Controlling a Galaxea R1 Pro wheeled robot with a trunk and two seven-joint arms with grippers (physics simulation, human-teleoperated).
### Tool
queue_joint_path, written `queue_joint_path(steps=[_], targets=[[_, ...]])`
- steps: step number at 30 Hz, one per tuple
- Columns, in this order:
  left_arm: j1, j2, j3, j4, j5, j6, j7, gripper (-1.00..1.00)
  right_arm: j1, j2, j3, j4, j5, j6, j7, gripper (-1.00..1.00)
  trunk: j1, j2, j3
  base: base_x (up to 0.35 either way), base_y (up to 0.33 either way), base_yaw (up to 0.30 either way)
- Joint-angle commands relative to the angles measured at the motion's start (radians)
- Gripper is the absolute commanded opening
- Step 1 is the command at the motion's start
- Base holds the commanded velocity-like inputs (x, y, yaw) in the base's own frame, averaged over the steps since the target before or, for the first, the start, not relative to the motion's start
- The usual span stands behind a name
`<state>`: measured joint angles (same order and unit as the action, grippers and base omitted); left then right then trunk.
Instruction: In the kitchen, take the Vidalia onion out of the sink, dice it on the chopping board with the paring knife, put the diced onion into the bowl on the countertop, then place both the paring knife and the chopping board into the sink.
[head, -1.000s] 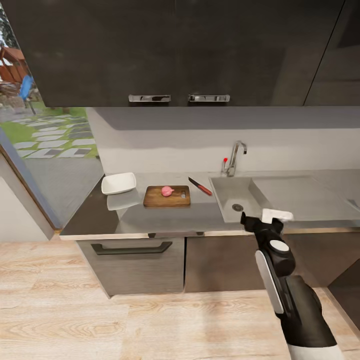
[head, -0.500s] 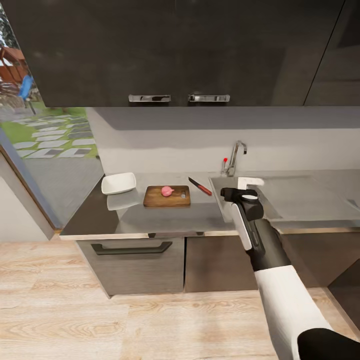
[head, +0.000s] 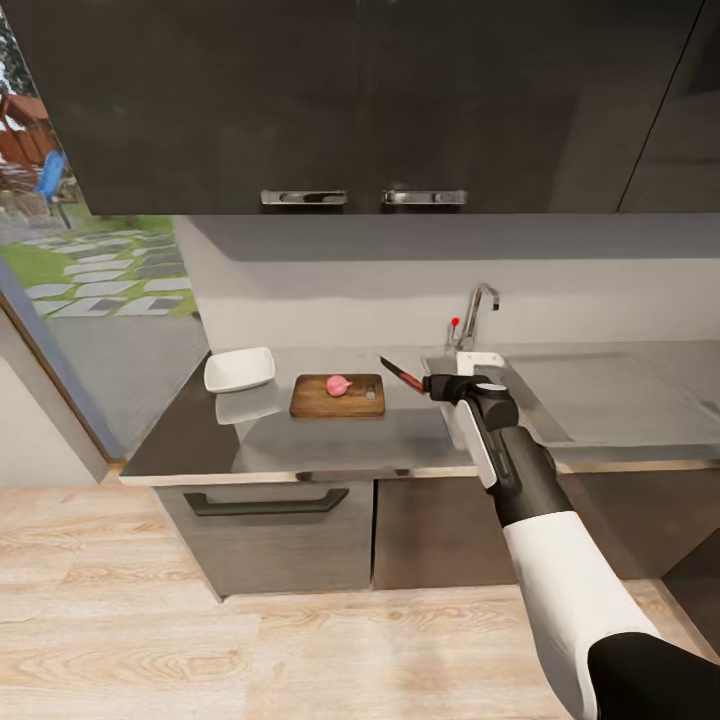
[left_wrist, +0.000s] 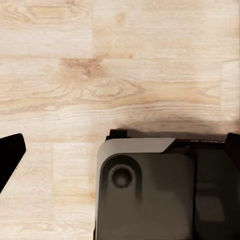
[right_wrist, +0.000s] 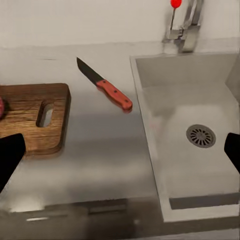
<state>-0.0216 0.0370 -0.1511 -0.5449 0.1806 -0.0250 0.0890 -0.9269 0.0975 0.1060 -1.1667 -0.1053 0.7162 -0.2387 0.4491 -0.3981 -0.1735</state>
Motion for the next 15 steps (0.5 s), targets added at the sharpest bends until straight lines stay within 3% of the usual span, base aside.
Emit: queue_joint_path(steps=[1,9,15], targets=[[-0.001,0.001,-0.008,0.0,0.01,-0.003,0.008,1.0,-0.001,-0.001,0.001,-0.001,-0.01,0.003,-0.003,1.0,0.001,-0.002,-0.002,0.188,0.146,0.0],[-0.001,0.001,-0.008,0.0,0.008,-0.003,0.008,1.0,-0.001,-0.003,0.001,-0.001,-0.008,0.003,0.005,1.0,0.001,-0.002,-0.002,0.219,0.157,0.0],[-0.001,0.001,-0.006,0.0,0.008,-0.003,0.008,1.0,-0.001,-0.007,0.001,-0.001,-0.008,0.002,0.006,1.0,0.001,-0.002,-0.002,0.232,0.014,0.0]])
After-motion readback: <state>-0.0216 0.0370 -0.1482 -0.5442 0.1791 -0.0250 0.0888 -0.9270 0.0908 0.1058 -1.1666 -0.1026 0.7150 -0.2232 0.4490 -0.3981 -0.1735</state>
